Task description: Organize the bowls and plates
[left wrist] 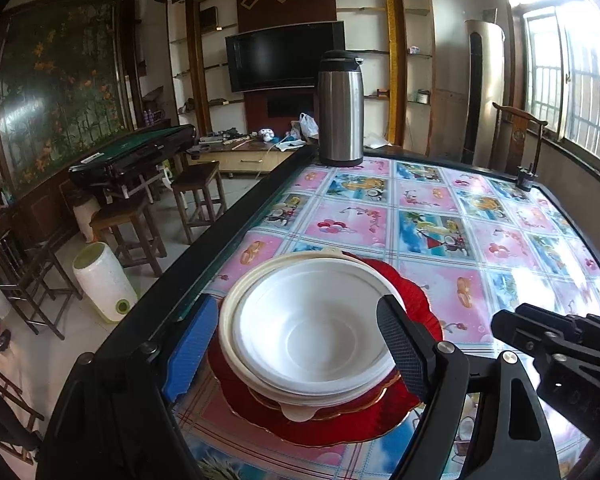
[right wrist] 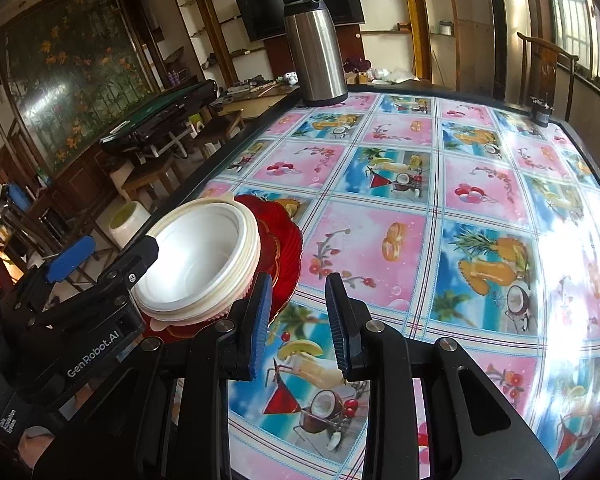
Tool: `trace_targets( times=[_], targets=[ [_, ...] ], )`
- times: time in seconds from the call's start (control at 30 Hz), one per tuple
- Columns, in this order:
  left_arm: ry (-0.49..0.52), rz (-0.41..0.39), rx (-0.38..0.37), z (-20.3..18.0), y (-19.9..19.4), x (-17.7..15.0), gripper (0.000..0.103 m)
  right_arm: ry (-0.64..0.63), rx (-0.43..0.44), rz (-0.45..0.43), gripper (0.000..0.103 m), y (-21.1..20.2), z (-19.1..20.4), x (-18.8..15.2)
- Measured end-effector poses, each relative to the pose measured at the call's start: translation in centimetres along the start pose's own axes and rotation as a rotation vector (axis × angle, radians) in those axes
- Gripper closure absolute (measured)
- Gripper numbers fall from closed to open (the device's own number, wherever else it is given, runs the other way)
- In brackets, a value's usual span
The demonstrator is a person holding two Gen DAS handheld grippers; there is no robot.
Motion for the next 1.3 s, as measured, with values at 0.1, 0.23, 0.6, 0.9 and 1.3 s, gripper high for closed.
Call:
trace_targets(
  times=[0.1, 0.23, 0.6, 0.9, 1.3],
  targets=[
    [0.011, 0.004, 0.01, 0.0, 0.2, -0.2, 0.021, -0.002, -0.008, 0.024, 0.075, 0.7, -0.1, -0.5],
    [0.032, 0.009, 0.026, 0.1, 0.3, -0.4, 0.021, 0.0, -0.003, 0.042, 0.075, 1.3, -0.1, -0.7],
    [0.01, 0.002, -0.036, 0.3, 0.3, -0.4, 0.021, 0.007, 0.014, 0.058, 0.075, 1.8, 0.0, -1.0],
    [0.003, 0.022, -0.029, 0.7, 0.8, -0.7, 0.021, 0.0, 0.014, 0.062, 0.075, 1.9, 0.1, -1.1],
    [0.0, 0.043, -0.022, 1.7, 1.3, -1.0, 0.021, -0.011, 0.015, 0.079, 0.075, 2.4, 0.8, -1.3]
  ],
)
Point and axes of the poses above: each gripper's, at about its wrist camera, not at the fingertips, and y roughly the way its jaws point, z to its left, x to its top, the point moved 3 cm from there along y, roughly the way its jaws point, and after that the axes turned 6 degrees about -z, right-handed, at the moved point
